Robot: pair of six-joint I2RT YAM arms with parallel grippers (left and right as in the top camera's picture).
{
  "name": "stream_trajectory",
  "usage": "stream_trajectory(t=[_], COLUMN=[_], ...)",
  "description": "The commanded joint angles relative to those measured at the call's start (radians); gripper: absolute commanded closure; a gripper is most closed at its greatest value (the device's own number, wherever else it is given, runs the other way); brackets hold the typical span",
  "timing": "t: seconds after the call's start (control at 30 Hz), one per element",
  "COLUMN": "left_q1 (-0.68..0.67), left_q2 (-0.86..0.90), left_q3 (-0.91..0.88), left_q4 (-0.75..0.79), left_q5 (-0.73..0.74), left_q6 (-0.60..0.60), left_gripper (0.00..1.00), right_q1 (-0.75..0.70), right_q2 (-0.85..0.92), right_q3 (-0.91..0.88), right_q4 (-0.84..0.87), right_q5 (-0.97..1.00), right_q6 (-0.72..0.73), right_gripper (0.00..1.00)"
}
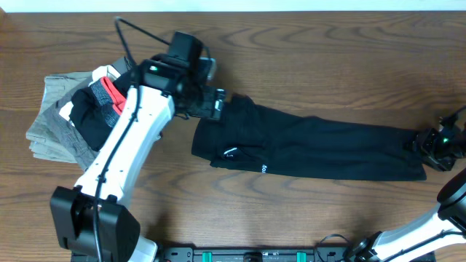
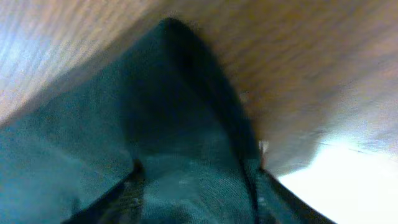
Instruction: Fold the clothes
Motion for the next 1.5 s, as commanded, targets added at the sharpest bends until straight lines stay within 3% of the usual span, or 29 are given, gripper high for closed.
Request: stream_trajectory(t=[0.0, 0.2, 0.47, 0.73, 1.03, 1.47], left_q1=[0.039, 0.066, 0.066, 0.066, 0.095, 0.135], left_q2=[0.000, 0.000, 0.000, 0.000, -0.056, -0.137], left_q3=[0.005, 0.005, 0.005, 0.005, 0.016, 0.016], left_q4=[-0.002, -0.002, -0.006, 0.006, 0.007, 0.005], left_q5=[-0.001, -0.002, -0.002, -0.002, -0.002, -0.002], left_q6=[-0.014, -0.007, 0.005, 0.005, 0.005, 0.005], left_gripper=[0.12, 0.11, 0.11, 0.11, 0.11, 0.07], right_q1=[0.034, 0.047, 0.029, 0.109, 0.460, 0.970], right_q2=[0.042, 0.023, -0.133, -0.294, -0.311, -0.276], right_q3=[-0.015, 0.008, 0.188, 0.284, 0.262, 0.126], right_q4=[-0.016, -0.042, -0.116, -0.195, -0.258, -0.106], right_q5=[-0.099, -0.119, 0.014, -0.096, -0.114, -0.061], right_q6=[-0.066, -0.065, 0.006, 0.021, 0.022, 0.206], right_gripper=[0.60, 0.99, 0.99, 0.99, 0.99, 0.99])
